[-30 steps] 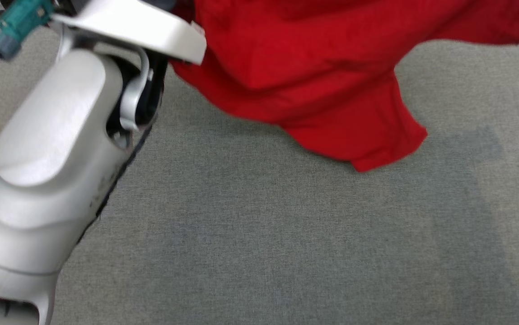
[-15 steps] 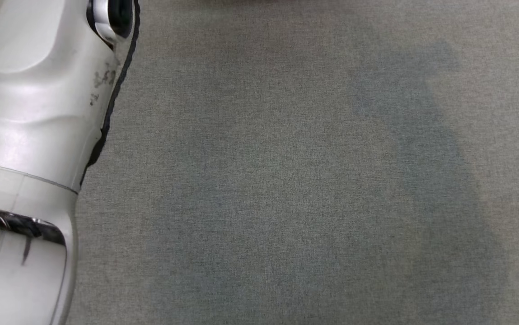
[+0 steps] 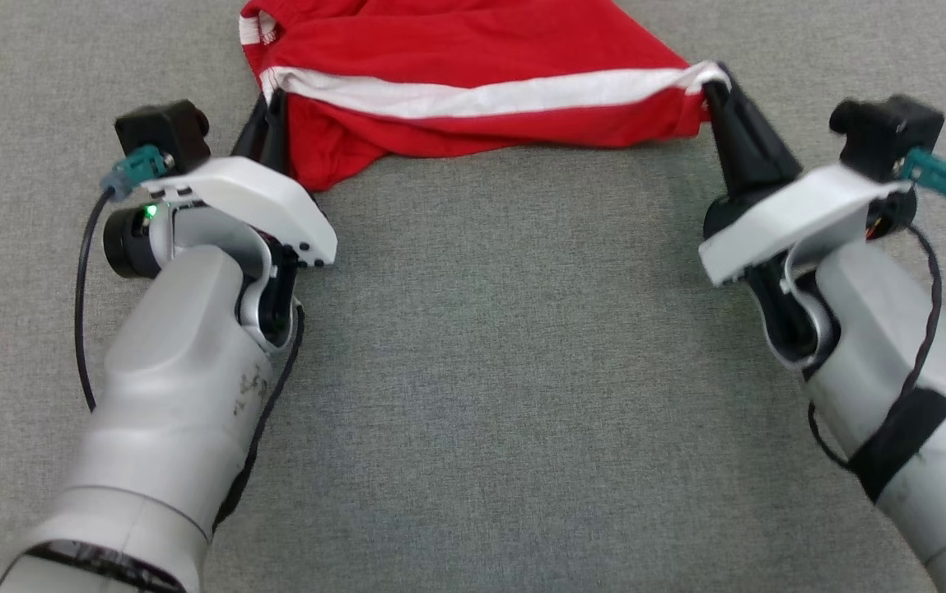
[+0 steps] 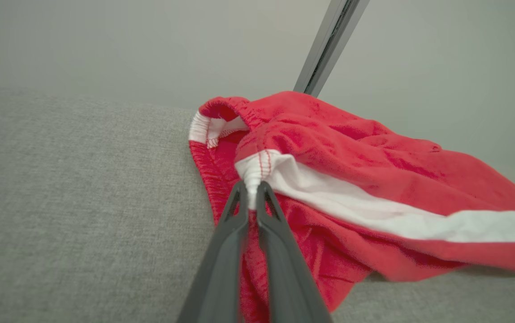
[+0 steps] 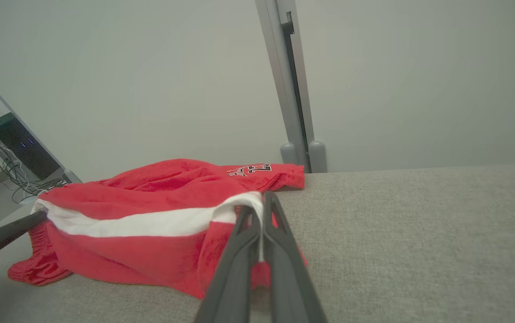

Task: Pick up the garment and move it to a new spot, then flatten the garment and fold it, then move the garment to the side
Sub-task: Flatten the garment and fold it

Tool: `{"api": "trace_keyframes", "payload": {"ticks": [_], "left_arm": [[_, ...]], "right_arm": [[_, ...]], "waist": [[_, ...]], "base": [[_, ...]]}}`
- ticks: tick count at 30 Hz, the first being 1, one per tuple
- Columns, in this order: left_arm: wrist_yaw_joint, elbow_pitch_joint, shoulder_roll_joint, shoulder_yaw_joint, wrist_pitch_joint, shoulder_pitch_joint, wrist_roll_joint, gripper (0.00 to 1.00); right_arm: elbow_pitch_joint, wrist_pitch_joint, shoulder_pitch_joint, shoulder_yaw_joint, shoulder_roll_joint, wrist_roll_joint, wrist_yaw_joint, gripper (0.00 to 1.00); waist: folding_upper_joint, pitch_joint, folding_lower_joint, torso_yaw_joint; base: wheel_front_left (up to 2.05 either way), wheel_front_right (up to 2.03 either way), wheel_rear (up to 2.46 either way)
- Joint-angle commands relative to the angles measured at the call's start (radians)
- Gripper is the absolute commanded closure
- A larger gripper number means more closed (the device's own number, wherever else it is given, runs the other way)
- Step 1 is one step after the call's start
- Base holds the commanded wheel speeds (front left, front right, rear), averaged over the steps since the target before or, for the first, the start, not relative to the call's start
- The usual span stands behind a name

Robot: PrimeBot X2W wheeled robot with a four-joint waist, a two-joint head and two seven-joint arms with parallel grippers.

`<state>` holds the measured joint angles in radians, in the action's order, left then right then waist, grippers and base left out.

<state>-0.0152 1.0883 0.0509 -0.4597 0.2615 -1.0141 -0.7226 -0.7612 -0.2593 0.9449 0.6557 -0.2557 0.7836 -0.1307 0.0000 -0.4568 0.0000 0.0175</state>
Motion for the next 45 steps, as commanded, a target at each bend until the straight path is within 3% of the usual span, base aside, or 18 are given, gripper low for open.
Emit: {"api": "trace_keyframes", "payload": {"ticks": [1,9,13,22,28,36,45], "left_arm": [[0.005,-0.046,0.001,0.02,0.005,0.055,0.021,1.0],[0.022,-0.335,0.002,0.151,0.003,0.4,0.162,1.0],[0.011,-0.456,0.002,0.174,0.003,0.588,0.205,1.0],[0.064,-0.668,0.026,0.186,-0.004,0.88,0.241,1.0],[0.118,-0.87,0.068,0.177,-0.087,1.053,0.243,1.0],[0.166,-1.044,0.091,0.17,-0.176,1.128,0.237,1.0],[0.159,-1.046,0.075,0.142,-0.226,0.966,0.251,1.0]], "right_arm": [[0.047,-0.007,-0.083,-0.017,-0.006,-0.013,0.0,1.0],[0.306,-0.007,-0.439,-0.128,-0.047,-0.137,0.0,1.0],[0.432,-0.007,-0.627,-0.2,-0.057,-0.197,0.0,1.0],[0.589,-0.007,-0.931,-0.281,-0.044,-0.298,0.0,1.0],[0.663,0.014,-1.102,-0.329,-0.035,-0.335,0.0,1.0],[0.718,0.069,-1.171,-0.374,-0.015,-0.36,0.0,1.0],[0.712,0.08,-0.963,-0.401,-0.091,-0.358,0.0,1.0]], "waist": [[0.0,0.014,0.0,-0.008],[0.0,0.106,0.0,-0.006],[0.0,0.166,0.0,-0.001],[0.0,0.267,0.0,0.006],[0.0,0.319,0.0,0.013],[0.0,0.34,0.0,0.019],[0.0,0.221,0.0,0.049]], "base": [[0.0,0.0,0.0],[0.0,0.0,0.0],[0.0,0.0,0.0],[0.0,0.0,0.0],[0.0,0.0,0.0],[0.0,0.0,0.0],[0.0,0.0,0.0]]}}
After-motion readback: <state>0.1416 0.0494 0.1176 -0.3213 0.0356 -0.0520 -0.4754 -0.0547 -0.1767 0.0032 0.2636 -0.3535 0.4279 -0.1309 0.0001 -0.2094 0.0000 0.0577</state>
